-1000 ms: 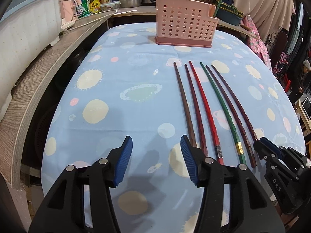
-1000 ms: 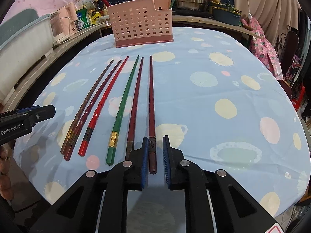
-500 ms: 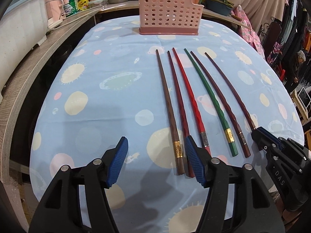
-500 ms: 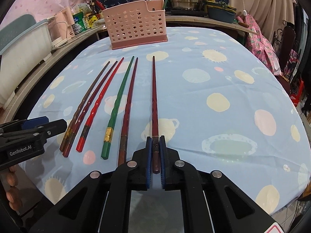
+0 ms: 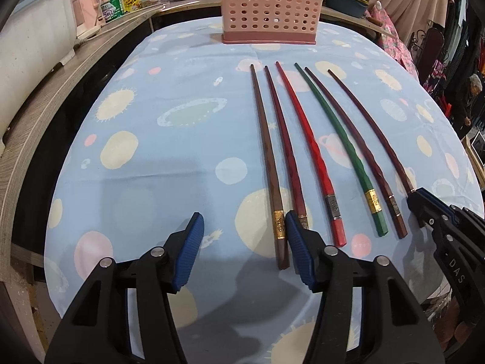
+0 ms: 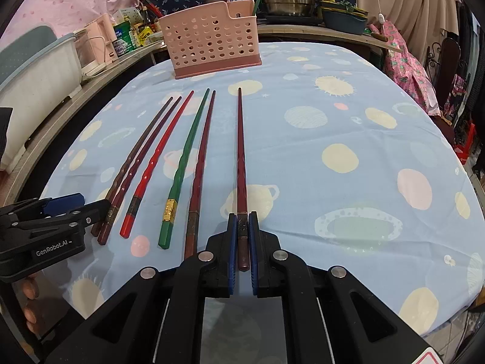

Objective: Organize utensils
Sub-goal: 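Close the right tool on a dark red chopstick while the left tool closes on a brown chopstick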

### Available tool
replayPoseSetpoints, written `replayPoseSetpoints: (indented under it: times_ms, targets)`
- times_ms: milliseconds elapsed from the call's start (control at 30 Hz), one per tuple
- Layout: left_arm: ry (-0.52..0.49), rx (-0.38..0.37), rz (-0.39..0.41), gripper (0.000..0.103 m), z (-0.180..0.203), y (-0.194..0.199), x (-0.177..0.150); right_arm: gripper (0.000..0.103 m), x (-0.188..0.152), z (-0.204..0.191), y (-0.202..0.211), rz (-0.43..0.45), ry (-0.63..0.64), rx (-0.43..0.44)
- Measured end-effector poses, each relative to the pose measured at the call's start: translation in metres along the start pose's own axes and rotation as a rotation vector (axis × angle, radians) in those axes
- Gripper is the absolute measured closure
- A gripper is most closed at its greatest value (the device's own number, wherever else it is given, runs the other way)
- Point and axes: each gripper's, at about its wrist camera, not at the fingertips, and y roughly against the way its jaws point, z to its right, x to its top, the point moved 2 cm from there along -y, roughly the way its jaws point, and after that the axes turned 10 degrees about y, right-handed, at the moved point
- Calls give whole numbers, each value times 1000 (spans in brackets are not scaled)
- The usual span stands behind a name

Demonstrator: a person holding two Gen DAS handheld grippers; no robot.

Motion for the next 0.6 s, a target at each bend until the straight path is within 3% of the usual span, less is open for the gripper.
replayPoseSetpoints:
  times_ms: [233,600]
  targets:
    - [4,-1,7,94,-4,3,1,96,0,0,0,0,-1,1]
    - [10,-6,-4,96,-5,2,3,96,-1,6,7,4,-18,7]
